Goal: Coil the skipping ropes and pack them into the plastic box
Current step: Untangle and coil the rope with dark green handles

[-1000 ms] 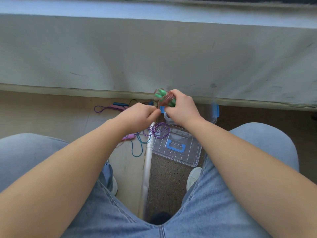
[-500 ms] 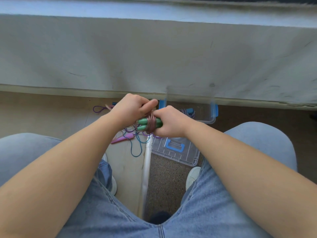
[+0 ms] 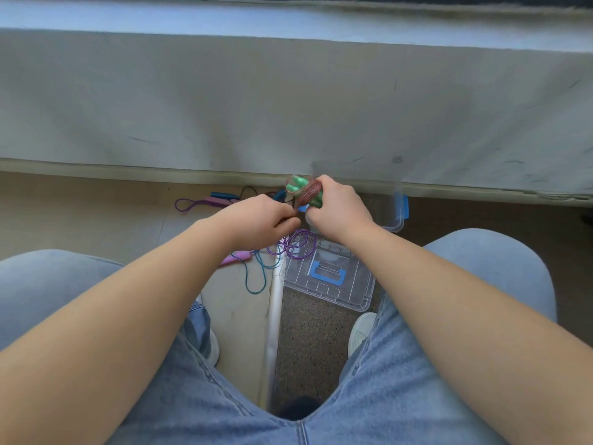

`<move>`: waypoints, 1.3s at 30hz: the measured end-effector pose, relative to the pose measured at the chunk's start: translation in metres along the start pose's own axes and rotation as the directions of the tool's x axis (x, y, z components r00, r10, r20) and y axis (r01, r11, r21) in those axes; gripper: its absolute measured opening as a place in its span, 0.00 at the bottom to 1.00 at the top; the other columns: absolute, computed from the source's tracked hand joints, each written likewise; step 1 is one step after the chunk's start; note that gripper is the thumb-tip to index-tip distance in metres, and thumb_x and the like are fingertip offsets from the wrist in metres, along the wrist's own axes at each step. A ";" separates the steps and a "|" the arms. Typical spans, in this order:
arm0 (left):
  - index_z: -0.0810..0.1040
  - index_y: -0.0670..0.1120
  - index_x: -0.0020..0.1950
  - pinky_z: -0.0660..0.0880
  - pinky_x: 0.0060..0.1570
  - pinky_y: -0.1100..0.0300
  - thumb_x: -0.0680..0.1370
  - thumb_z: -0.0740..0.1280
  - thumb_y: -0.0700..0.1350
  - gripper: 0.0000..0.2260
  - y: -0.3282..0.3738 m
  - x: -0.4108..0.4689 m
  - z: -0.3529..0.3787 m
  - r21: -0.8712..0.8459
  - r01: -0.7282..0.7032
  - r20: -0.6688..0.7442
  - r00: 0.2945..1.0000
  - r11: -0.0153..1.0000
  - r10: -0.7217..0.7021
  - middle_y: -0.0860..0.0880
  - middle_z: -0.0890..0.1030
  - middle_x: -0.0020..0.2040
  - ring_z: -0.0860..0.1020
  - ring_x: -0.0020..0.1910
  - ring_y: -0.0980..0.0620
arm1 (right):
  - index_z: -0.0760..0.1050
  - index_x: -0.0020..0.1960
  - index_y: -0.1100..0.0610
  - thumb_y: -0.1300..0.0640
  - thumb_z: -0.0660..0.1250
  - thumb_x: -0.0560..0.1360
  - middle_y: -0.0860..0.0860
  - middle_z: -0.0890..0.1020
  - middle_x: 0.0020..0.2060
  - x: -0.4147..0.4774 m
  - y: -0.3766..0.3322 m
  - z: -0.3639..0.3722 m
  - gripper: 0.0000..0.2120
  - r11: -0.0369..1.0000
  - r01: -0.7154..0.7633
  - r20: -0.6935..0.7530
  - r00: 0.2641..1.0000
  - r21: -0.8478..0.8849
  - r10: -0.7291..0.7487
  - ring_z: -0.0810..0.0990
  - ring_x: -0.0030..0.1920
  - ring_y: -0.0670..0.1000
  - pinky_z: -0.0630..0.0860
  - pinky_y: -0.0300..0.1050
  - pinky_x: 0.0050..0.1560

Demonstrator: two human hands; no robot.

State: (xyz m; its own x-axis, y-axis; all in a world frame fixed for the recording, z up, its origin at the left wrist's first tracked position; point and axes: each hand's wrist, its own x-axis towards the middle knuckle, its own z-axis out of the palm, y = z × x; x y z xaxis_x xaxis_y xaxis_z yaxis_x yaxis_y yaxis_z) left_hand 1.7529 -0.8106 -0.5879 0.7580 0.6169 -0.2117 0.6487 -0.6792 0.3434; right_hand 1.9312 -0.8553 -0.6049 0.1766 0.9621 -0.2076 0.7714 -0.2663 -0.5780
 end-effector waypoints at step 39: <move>0.79 0.41 0.45 0.73 0.27 0.65 0.78 0.68 0.58 0.19 -0.007 0.002 0.004 -0.859 0.440 0.189 0.748 0.262 -0.636 0.47 0.76 0.32 0.71 0.24 0.54 | 0.72 0.68 0.50 0.43 0.62 0.78 0.48 0.77 0.52 -0.012 -0.011 0.008 0.21 0.911 0.411 0.223 0.891 -0.027 -0.396 0.71 0.57 0.52 0.71 0.55 0.61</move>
State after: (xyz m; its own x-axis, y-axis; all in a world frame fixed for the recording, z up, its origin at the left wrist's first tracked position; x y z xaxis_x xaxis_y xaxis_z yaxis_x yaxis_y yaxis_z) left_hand 1.7500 -0.8065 -0.5938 0.1676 0.8182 -0.5499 0.4445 0.4352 0.7830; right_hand 1.9156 -0.8641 -0.6023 -0.2840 0.9497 -0.1318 0.7916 0.1547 -0.5911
